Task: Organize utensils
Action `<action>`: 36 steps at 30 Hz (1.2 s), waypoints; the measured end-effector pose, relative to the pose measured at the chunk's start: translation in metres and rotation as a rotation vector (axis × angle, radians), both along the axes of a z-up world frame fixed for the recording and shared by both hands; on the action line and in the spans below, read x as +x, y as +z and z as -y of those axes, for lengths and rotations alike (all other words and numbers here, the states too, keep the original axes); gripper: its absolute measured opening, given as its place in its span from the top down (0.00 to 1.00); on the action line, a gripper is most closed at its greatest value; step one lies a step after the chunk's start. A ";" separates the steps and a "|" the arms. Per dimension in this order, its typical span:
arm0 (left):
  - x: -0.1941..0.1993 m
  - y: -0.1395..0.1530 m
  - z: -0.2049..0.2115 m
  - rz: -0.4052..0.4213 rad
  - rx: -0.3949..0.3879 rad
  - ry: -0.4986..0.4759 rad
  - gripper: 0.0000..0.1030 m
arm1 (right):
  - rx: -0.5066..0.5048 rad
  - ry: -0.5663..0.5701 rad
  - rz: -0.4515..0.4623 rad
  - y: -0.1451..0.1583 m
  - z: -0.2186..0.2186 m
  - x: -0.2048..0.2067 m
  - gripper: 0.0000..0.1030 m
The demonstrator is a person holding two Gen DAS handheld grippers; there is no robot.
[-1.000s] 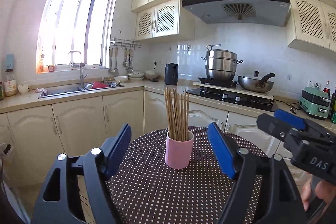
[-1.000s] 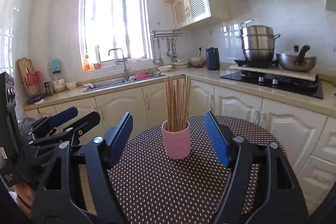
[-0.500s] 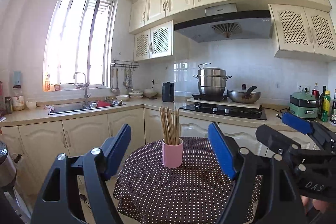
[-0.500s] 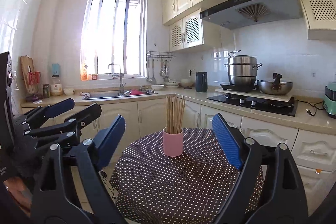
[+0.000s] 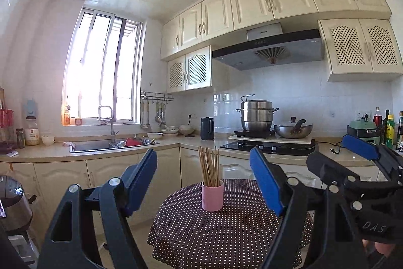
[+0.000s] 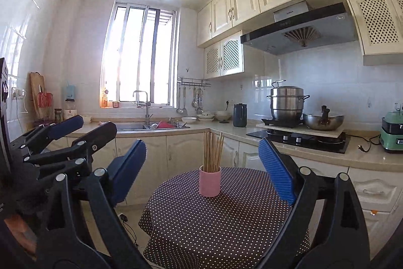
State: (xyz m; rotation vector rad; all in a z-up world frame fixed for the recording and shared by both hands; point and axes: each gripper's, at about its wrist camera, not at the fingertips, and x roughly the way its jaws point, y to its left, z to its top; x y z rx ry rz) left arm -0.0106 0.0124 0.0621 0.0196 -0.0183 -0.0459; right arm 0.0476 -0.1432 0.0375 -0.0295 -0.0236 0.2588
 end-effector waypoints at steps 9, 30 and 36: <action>-0.004 0.003 0.002 0.010 0.010 0.015 0.27 | 0.004 -0.012 -0.004 -0.001 0.001 -0.004 0.13; -0.009 -0.001 0.011 0.042 0.031 0.036 0.27 | 0.018 -0.014 -0.015 -0.002 0.003 -0.005 0.13; -0.010 0.001 0.012 0.048 0.028 0.031 0.27 | 0.016 -0.018 -0.011 -0.002 0.004 -0.005 0.13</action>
